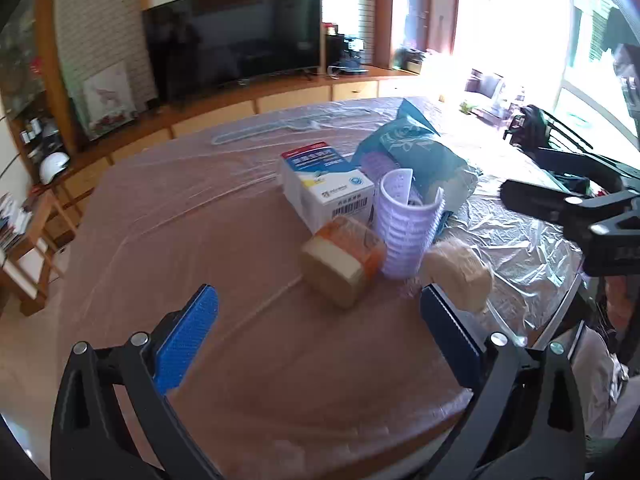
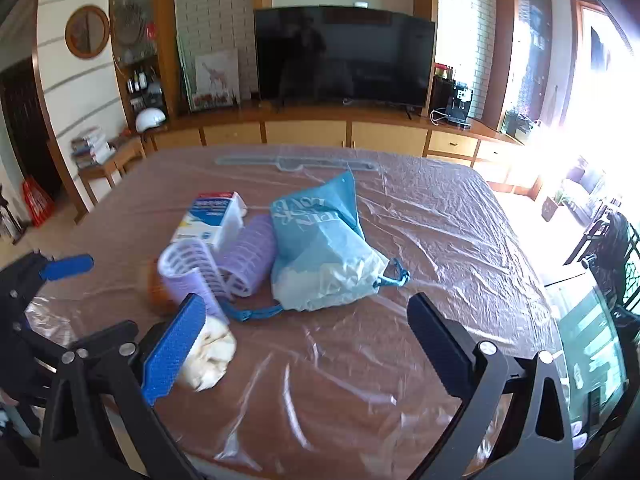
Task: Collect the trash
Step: 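Raise both open tools from the bin back toward the table, then grasp the orange-rimmed cup with the left tool while the right tool grasps the blue plastic bag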
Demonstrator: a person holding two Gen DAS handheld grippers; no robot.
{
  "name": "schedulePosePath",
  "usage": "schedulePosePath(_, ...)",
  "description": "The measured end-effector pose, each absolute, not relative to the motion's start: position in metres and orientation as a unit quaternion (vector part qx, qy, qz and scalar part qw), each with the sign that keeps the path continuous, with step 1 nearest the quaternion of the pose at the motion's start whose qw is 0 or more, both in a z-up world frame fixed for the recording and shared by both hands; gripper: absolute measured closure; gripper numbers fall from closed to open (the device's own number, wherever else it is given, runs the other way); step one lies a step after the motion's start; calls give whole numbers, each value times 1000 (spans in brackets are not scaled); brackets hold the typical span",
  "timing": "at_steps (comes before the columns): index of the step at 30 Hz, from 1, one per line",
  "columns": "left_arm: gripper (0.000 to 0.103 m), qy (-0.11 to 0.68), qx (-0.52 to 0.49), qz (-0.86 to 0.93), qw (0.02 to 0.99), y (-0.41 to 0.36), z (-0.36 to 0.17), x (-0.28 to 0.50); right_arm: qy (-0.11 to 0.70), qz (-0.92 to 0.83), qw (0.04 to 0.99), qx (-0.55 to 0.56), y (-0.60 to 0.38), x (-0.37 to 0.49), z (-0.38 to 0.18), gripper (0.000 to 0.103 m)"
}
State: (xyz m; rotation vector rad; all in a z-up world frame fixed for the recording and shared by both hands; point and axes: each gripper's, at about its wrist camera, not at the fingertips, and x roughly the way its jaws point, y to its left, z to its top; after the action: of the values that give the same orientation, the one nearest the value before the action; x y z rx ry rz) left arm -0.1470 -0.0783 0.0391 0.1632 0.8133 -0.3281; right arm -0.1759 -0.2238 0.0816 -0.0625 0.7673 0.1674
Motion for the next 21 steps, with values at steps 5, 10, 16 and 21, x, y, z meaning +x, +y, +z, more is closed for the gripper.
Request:
schedulePosePath(5,2,401,98,-183,892,-85,28,-126,392,72,915,-56,-221,-139,71,4)
schedulePosePath(10,8,417,97,-198,882,-93,23,-110,412,94,903,-74,-217,-99,58,4)
schedulePosePath(16,24,448,85,-212,864,-93,20,-99,434,115,891,-70,-214,-65,49,4)
schedulePosePath(21,46,464,82,-216,855,-96,16,-97,466,138,874,-5,-224,-47,39,4)
